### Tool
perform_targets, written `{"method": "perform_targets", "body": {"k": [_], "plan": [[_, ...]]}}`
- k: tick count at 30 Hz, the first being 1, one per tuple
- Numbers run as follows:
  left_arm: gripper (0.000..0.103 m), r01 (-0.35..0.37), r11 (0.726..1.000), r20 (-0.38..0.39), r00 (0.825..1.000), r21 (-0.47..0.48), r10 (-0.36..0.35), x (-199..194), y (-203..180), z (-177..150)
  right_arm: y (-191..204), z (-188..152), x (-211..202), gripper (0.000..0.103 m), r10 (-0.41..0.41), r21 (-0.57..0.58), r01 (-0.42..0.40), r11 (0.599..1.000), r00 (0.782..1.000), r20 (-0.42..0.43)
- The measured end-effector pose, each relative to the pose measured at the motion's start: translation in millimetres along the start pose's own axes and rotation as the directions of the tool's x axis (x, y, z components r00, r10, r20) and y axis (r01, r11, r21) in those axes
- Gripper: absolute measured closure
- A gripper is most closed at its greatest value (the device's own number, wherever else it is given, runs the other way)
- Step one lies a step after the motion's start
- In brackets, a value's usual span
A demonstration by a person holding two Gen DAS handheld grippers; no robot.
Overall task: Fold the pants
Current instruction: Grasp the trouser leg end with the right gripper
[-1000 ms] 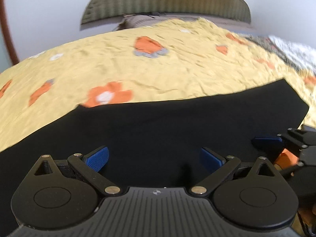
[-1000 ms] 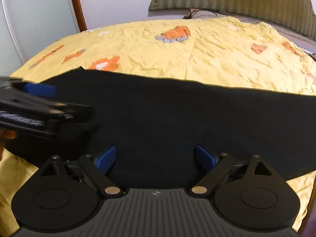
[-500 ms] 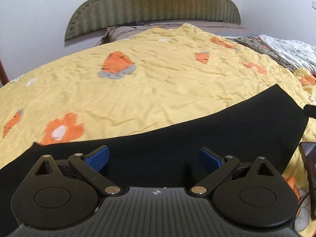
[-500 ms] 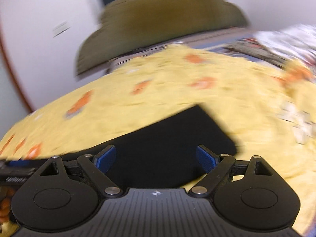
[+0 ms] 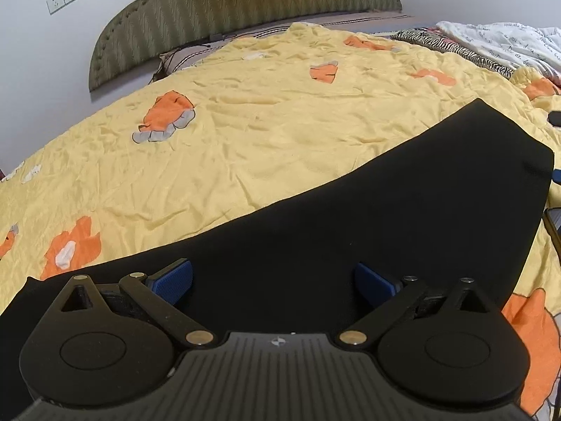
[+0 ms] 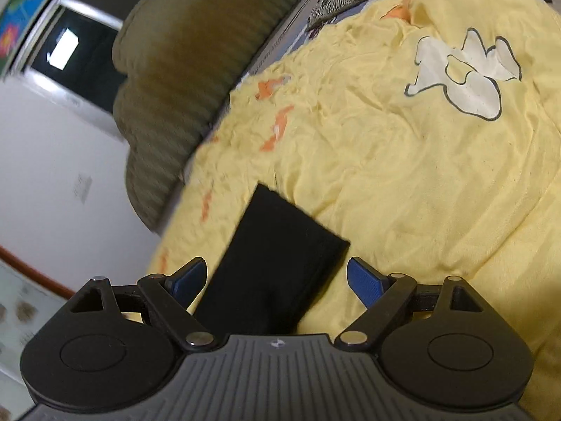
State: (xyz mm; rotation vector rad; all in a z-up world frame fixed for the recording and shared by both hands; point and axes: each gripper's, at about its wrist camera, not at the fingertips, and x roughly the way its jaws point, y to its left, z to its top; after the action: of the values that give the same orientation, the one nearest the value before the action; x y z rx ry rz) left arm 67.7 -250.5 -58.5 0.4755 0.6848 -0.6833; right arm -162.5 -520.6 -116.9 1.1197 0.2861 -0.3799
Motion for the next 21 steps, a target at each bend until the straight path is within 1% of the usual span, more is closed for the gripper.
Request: {"method": "perform_targets", "body": {"k": [1, 5, 6, 7, 8, 9, 10, 11, 13, 14, 16, 18, 20, 21], "plan": [[0.002, 0.003, 1.000, -0.002, 1.000, -0.002, -0.003, 0, 0, 1, -1, 2, 2, 0.018, -0.001, -0.001, 0.001, 1.000, 1.000, 0.002], [0.002, 0.011, 1.000, -0.001, 1.000, -0.002, -0.011, 0, -2, 1, 2, 3, 9, 0.020, -0.006, -0.028, 0.007, 1.000, 1.000, 0.011], [0.002, 0.012, 1.000, 0.000, 1.000, 0.000, -0.012, -1, -3, 1, 2, 3, 9, 0.030, -0.014, -0.027, 0.014, 1.000, 1.000, 0.013], [0.002, 0.014, 1.000, 0.002, 1.000, 0.003, -0.014, -2, -4, 2, 1, 4, 10, 0.044, -0.022, -0.019, 0.022, 1.000, 1.000, 0.011], [0.002, 0.019, 1.000, 0.005, 1.000, 0.005, -0.019, -3, -5, 2, -3, 5, 12, 0.051, -0.031, -0.005, 0.031, 1.000, 0.999, 0.009], [0.002, 0.024, 1.000, 0.007, 1.000, 0.009, -0.024, -4, -5, 3, -6, 5, 13, 0.065, -0.043, 0.012, 0.043, 0.999, 0.999, 0.010], [0.002, 0.028, 1.000, 0.010, 1.000, 0.013, -0.028, -5, -7, 4, -9, 5, 15, 0.073, -0.051, 0.024, 0.051, 0.998, 0.999, 0.011], [0.002, 0.031, 0.999, 0.014, 0.999, 0.020, -0.031, -7, -8, 5, -12, 5, 14, 0.074, -0.051, 0.032, 0.051, 0.998, 0.999, 0.015], [0.002, 0.030, 0.999, 0.018, 0.999, 0.033, -0.031, -8, -11, 6, -13, 4, 12, 0.082, -0.057, 0.028, 0.056, 0.998, 0.998, 0.024], [0.002, 0.030, 0.999, 0.018, 0.999, 0.036, -0.031, -8, -12, 6, -11, 4, 11, 0.082, -0.064, 0.011, 0.064, 0.998, 0.998, 0.027], [0.002, 0.039, 0.999, 0.014, 0.999, 0.035, -0.040, -8, -13, 7, -3, 3, 10, 0.086, -0.078, -0.043, 0.079, 0.996, 0.996, 0.033], [0.002, 0.056, 0.998, 0.006, 0.998, 0.024, -0.056, -7, -13, 8, 12, 1, 9, 0.087, -0.106, -0.146, 0.112, 0.983, 0.993, 0.046], [0.002, 0.069, 0.998, -0.002, 0.998, 0.012, -0.069, -6, -13, 10, 34, -4, 10, 0.087, -0.154, -0.294, 0.169, 0.941, 0.985, 0.073], [0.002, 0.071, 0.997, -0.003, 0.997, 0.005, -0.071, -6, -13, 10, 46, -10, 11, 0.087, -0.179, -0.382, 0.200, 0.902, 0.980, 0.089]]}}
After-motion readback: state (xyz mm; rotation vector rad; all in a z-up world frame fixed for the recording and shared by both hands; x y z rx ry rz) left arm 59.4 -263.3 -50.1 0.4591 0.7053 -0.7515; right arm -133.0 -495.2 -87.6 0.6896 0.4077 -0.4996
